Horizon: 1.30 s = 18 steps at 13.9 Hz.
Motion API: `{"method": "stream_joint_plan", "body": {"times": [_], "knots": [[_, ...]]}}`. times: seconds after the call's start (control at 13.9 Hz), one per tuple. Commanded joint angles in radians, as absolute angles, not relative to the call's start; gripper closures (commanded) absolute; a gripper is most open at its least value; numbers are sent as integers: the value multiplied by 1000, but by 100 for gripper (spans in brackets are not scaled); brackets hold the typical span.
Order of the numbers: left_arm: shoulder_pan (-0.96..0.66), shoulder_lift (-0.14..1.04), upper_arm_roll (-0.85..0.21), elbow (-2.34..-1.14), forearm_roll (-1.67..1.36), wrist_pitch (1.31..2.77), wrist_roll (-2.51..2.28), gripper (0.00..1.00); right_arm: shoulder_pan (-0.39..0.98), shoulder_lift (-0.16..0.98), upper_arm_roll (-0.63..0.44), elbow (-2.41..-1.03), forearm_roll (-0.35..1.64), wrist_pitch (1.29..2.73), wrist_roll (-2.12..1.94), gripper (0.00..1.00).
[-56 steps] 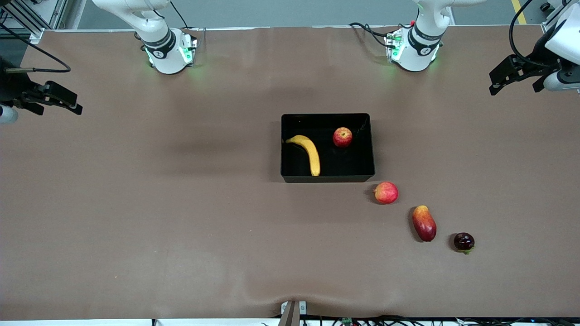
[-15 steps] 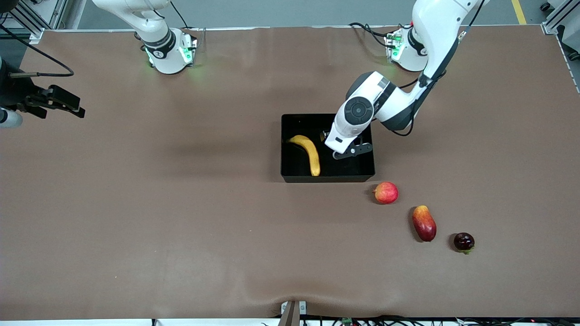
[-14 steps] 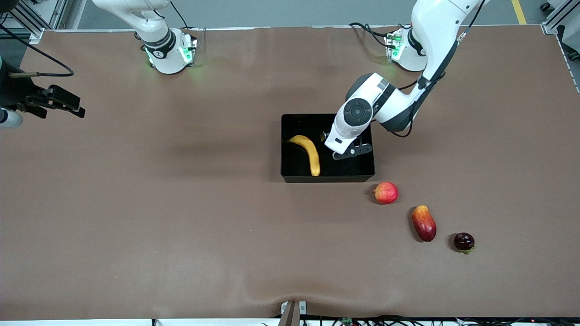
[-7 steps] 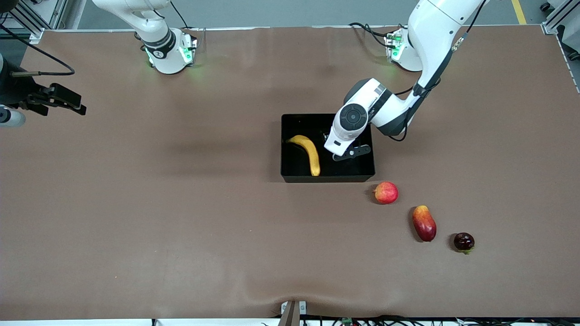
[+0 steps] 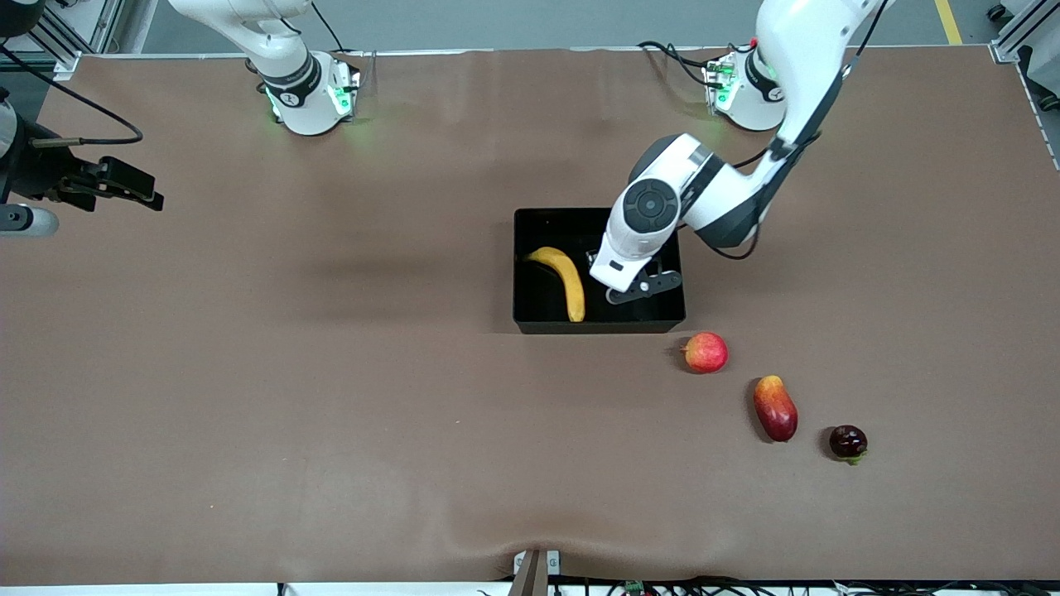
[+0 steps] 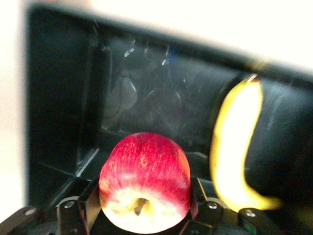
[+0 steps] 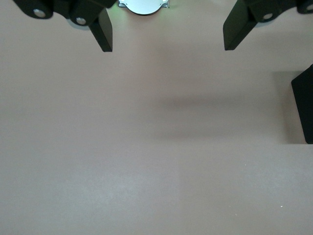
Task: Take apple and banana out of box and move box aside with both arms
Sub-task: 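Grasp the red apple in the box with the left gripper, then carry the apple out of the box and set it beside the mango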
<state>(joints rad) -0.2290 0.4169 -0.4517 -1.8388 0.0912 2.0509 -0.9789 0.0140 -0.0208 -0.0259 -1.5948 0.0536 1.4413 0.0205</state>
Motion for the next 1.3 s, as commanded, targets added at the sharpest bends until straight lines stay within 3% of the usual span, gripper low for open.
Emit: {"method": "stream_joint_plan", "body": {"times": [0.0, 0.43, 0.65, 1.22], "knots": [[-158, 396, -449, -1654, 115, 1863, -944, 100, 6, -29, -25, -1603, 63, 1437, 9, 0], [182, 385, -449, -1661, 130, 1822, -478, 100, 6, -29, -25, -1603, 63, 1437, 9, 0], [271, 428, -449, -1683, 234, 1835, -417, 100, 6, -29, -26, -1603, 63, 1437, 9, 0], [422, 632, -449, -1687, 368, 2074, -359, 100, 6, -28, -25, -1608, 63, 1440, 9, 0]]}}
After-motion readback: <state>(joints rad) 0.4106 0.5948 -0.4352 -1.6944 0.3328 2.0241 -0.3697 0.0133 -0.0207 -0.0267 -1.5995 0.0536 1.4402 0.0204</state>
